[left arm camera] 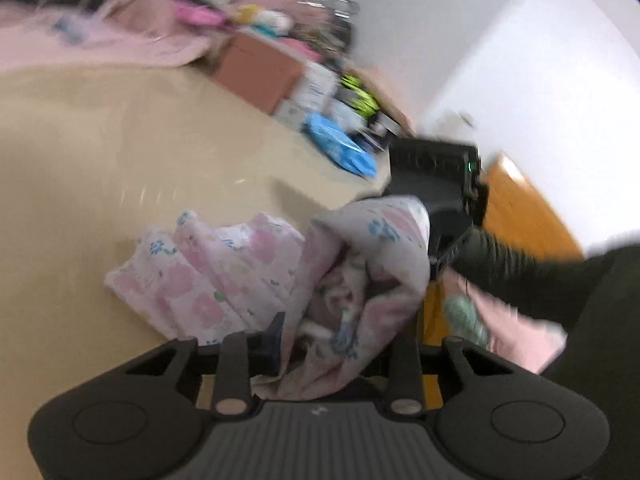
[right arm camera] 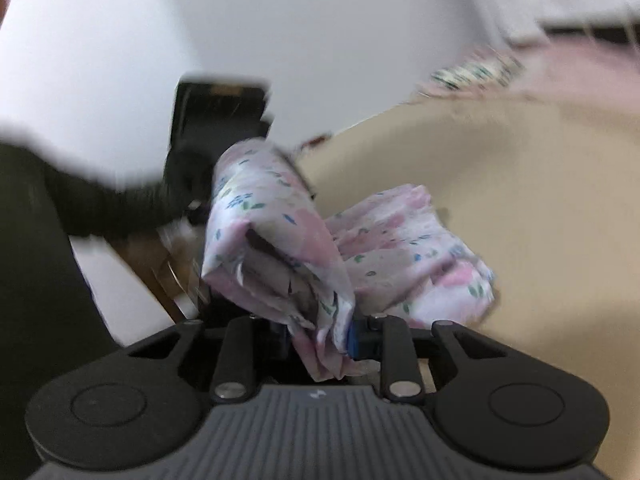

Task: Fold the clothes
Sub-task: 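Grasp the garment end with the left gripper and roll it toward the right gripper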

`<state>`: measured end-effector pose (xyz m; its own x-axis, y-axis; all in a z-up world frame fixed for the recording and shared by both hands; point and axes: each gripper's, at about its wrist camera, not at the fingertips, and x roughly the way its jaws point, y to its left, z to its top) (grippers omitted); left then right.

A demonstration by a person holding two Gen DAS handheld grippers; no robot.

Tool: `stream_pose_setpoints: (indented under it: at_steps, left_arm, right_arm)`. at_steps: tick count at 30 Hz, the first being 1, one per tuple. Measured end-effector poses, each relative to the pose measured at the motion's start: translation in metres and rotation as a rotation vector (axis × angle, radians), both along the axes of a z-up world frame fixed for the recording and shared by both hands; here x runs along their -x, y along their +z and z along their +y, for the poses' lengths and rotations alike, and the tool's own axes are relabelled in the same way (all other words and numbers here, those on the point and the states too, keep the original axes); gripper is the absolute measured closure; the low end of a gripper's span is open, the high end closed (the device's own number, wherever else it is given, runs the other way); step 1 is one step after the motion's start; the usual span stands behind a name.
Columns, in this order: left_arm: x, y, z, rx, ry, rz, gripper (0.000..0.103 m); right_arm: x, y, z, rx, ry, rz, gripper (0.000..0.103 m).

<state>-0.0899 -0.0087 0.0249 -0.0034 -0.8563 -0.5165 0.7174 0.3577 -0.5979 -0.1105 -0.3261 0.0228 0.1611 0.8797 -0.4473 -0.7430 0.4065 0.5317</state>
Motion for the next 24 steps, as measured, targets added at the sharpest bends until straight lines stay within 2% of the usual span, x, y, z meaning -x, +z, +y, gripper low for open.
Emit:
stream_pose_setpoints:
  at_steps: [1,4,5,7,9,10,11,13,14,16,18,19,20,22,24]
  left_arm:
    - [-0.007,-0.004,0.001,0.002,0.044,0.06,0.072]
    - [-0.023,-0.016,0.006,0.027,0.142,0.213,0.072]
    - [-0.026,-0.018,0.007,0.034,0.158,0.236,0.072]
    - [-0.03,-0.018,0.008,0.042,0.174,0.252,0.072]
    - [-0.034,-0.016,0.009,0.056,0.195,0.28,0.072]
    - [-0.036,-0.016,0.01,0.07,0.209,0.311,0.069]
    - [-0.04,-0.018,0.012,0.09,0.226,0.359,0.064]
    - [-0.046,-0.022,0.017,0.131,0.269,0.457,0.06]
    - [-0.046,-0.026,0.02,0.154,0.303,0.509,0.053]
    - [-0.047,-0.033,0.027,0.195,0.355,0.589,0.04]
    - [-0.043,-0.032,0.034,0.216,0.353,0.577,0.037]
    - [-0.039,-0.028,0.038,0.218,0.353,0.542,0.034]
    - [-0.033,-0.024,0.044,0.221,0.358,0.499,0.029]
    - [-0.02,-0.012,0.056,0.226,0.37,0.38,0.019]
    - [-0.005,-0.002,0.066,0.22,0.396,0.19,0.016]
  right_arm:
    - [-0.007,-0.004,-0.005,-0.037,-0.031,0.073,0.079]
    - [-0.015,-0.013,-0.012,-0.079,-0.136,0.173,0.073]
    - [-0.016,-0.011,-0.014,-0.088,-0.168,0.19,0.067]
    - [-0.017,-0.007,-0.018,-0.108,-0.222,0.217,0.061]
    - [-0.014,-0.004,-0.02,-0.121,-0.273,0.213,0.065]
    - [-0.013,-0.005,-0.02,-0.12,-0.301,0.217,0.078]
    - [-0.012,-0.007,-0.019,-0.116,-0.33,0.234,0.08]
    - [-0.01,-0.013,-0.02,-0.133,-0.387,0.296,0.082]
    - [-0.009,-0.017,-0.023,-0.153,-0.422,0.338,0.083]
    - [-0.003,-0.014,-0.023,-0.146,-0.461,0.307,0.083]
    - [0.004,-0.01,-0.022,-0.129,-0.494,0.256,0.079]
    - [0.007,-0.008,-0.022,-0.12,-0.511,0.23,0.076]
    - [0.011,-0.006,-0.022,-0.112,-0.527,0.204,0.068]
    - [0.018,-0.003,-0.021,-0.095,-0.56,0.152,0.054]
    - [0.025,0.001,-0.02,-0.077,-0.592,0.1,0.042]
